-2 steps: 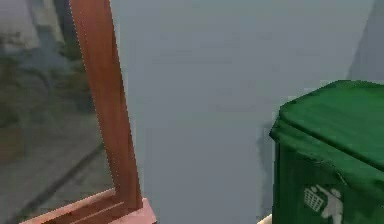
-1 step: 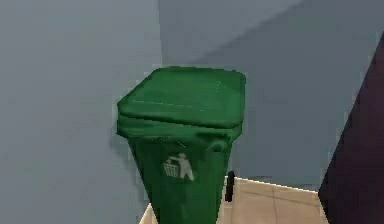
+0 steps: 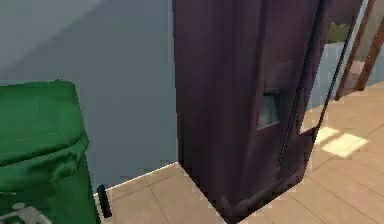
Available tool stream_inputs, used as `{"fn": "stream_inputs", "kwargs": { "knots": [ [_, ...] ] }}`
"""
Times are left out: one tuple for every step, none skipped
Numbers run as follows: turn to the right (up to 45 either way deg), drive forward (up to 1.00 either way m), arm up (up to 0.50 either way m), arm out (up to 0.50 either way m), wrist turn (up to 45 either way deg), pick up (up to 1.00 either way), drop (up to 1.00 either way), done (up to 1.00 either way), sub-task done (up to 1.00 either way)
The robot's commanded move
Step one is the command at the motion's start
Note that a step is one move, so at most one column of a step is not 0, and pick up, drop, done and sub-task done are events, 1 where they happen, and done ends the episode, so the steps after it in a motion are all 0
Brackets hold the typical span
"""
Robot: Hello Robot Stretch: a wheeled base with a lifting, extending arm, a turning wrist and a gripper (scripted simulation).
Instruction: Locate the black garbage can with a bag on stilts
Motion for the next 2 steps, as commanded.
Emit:
{"fn": "stream_inputs", "kwargs": {
  "knots": [
    [45.0, 0.0, 0.0, 0.0, 0.0, 0.0, 0.0, 0.0, 0.0],
    [3.0, 0.0, 0.0, 0.0, 0.0, 0.0, 0.0, 0.0, 0.0]
  ]
}}
